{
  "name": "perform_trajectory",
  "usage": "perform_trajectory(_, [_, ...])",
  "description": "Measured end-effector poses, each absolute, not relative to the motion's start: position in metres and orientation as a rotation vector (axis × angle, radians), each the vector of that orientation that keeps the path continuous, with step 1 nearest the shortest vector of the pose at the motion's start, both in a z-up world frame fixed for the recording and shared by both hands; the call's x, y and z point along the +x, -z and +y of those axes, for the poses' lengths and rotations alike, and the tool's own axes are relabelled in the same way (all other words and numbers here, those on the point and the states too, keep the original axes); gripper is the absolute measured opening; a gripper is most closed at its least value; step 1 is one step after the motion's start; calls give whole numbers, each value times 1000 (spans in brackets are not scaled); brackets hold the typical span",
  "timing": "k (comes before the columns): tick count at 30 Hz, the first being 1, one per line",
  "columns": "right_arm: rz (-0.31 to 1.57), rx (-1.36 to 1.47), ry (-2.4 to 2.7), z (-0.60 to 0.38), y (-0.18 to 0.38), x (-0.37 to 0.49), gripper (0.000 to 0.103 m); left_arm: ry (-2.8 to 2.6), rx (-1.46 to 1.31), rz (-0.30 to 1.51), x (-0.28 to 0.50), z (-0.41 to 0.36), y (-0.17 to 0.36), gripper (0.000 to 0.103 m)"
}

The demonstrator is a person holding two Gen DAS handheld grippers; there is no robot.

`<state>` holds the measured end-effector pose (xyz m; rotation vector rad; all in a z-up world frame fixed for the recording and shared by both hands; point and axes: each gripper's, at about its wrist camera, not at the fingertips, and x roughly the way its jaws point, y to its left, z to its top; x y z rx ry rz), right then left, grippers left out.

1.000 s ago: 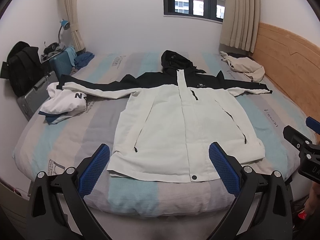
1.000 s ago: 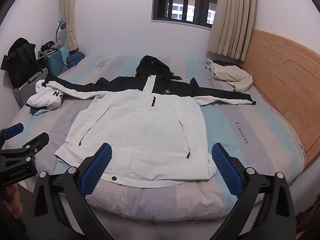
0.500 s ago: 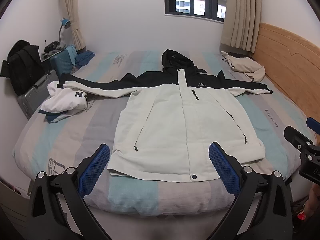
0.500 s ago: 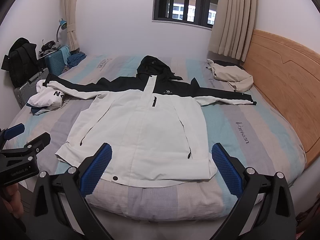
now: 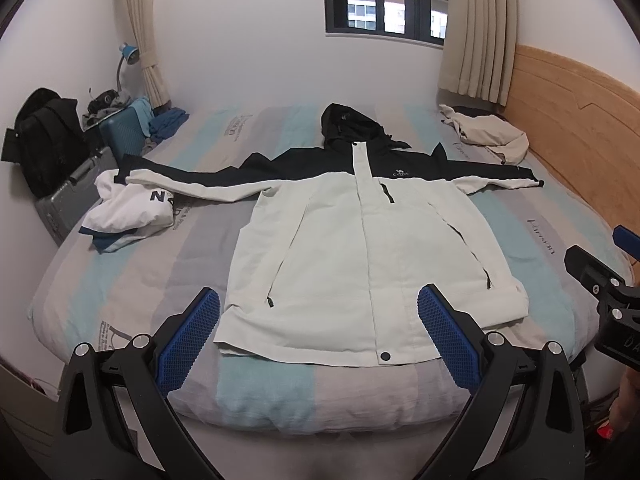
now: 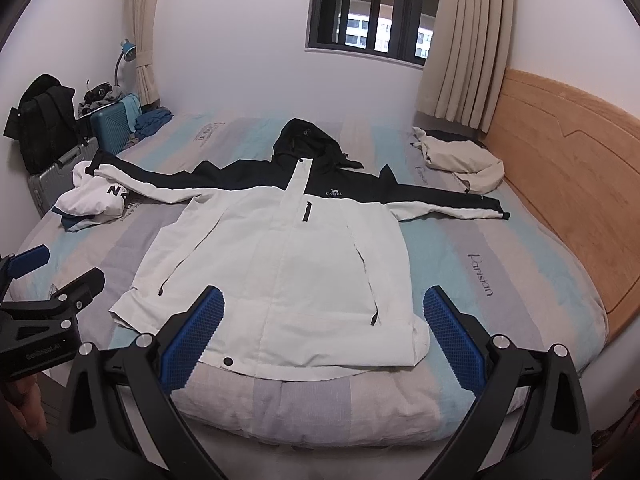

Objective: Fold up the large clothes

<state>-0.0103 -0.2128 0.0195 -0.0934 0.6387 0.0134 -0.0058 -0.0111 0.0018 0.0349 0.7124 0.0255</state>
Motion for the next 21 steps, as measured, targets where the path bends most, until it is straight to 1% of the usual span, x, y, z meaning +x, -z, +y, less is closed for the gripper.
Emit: perform_trajectory(21, [638,-70,-34,-216,-22,-9,96,-29,51,702,-4,-18,-8,97])
